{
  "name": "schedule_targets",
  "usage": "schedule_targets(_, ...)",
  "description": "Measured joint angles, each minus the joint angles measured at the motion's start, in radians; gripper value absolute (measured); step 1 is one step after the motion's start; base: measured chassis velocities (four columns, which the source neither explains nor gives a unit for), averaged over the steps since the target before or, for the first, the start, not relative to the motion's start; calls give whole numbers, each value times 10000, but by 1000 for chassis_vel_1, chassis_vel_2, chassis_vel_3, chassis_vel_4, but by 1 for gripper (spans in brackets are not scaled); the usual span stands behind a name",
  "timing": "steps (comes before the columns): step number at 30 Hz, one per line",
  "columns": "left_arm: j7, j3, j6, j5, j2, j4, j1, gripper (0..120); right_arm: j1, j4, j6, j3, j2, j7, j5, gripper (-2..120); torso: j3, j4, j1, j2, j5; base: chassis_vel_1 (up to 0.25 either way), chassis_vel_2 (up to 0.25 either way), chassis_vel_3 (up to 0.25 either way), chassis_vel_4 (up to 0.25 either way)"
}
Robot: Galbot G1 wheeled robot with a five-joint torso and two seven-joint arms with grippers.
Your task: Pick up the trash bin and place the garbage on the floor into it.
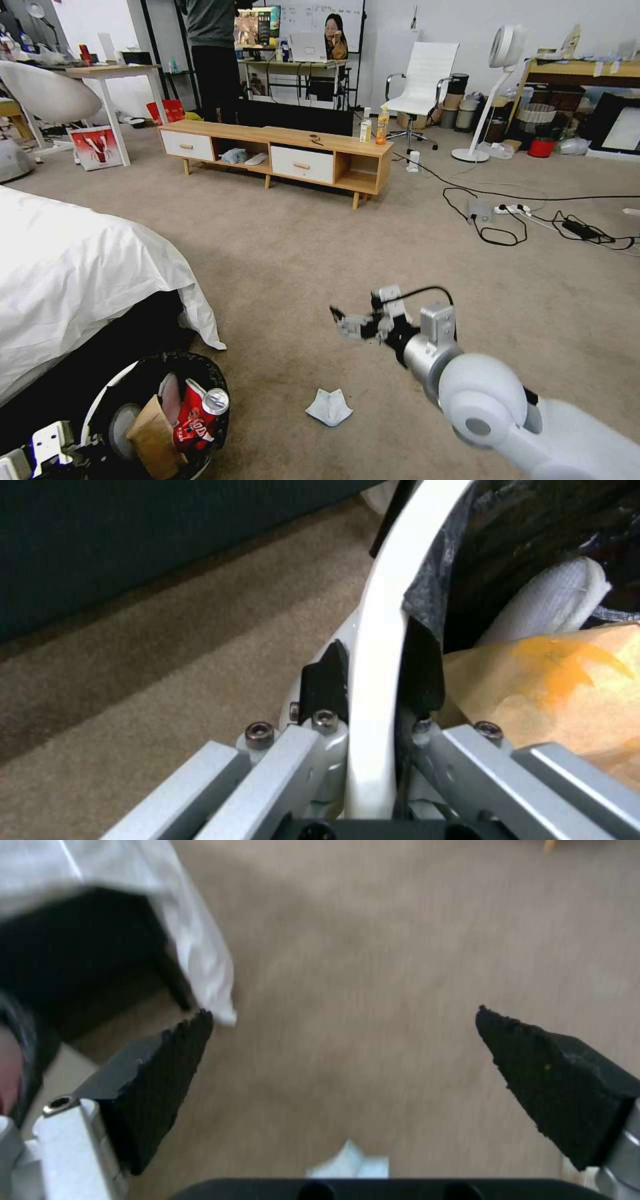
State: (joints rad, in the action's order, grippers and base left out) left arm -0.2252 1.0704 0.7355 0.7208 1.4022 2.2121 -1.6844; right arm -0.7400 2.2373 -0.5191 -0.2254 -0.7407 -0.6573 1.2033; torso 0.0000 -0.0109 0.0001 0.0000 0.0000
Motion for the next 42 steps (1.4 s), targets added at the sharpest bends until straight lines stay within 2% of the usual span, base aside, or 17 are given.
schedule_targets(2, 0, 35, 0, 14, 1, 22, -17, 1, -181, 0, -114, -17, -18, -133, 186, 100, 0, -1, 0, 0, 0, 0, 0, 0, 0)
schedule_targets(4, 1, 79, 0, 35, 4, 64, -37, 1, -459, -38, -491, -115, -161, -601, 925, 100, -1, -4, 0, 0, 0, 0, 0, 0, 0)
schedule_targets(13, 1, 86, 0, 40, 53, 102, -33, 1, -573, -513, -870, -503, -812, -1453, 2063, 100, 0, -2, 0, 0, -1, 0, 0, 0, 0)
schedule_targets(21, -1, 102, 0, -6, 183, 113, -86, 1, -736, -2030, -1110, -617, -1861, -2171, 2749, 100, 1, -2, 0, 0, -1, 0, 0, 0, 0)
schedule_targets(28, -11, 107, 0, -27, 186, 63, -93, 1, -787, -3234, -1098, -624, -2318, -2006, 2591, 100, 1, -3, 0, 0, -1, 0, 0, 0, 0)
schedule_targets(37, -24, 81, 0, -78, 214, -105, -26, 1, -465, -4716, -879, -660, -2909, -1221, 1942, 100, 1, -2, 0, 0, -2, 0, 0, 0, 0)
schedule_targets(42, -26, 72, 0, -101, 230, -210, 44, 1, -104, -5847, -718, -734, -3600, -701, 1552, 100, 1, -3, 0, 0, -1, 0, 0, 0, 0)
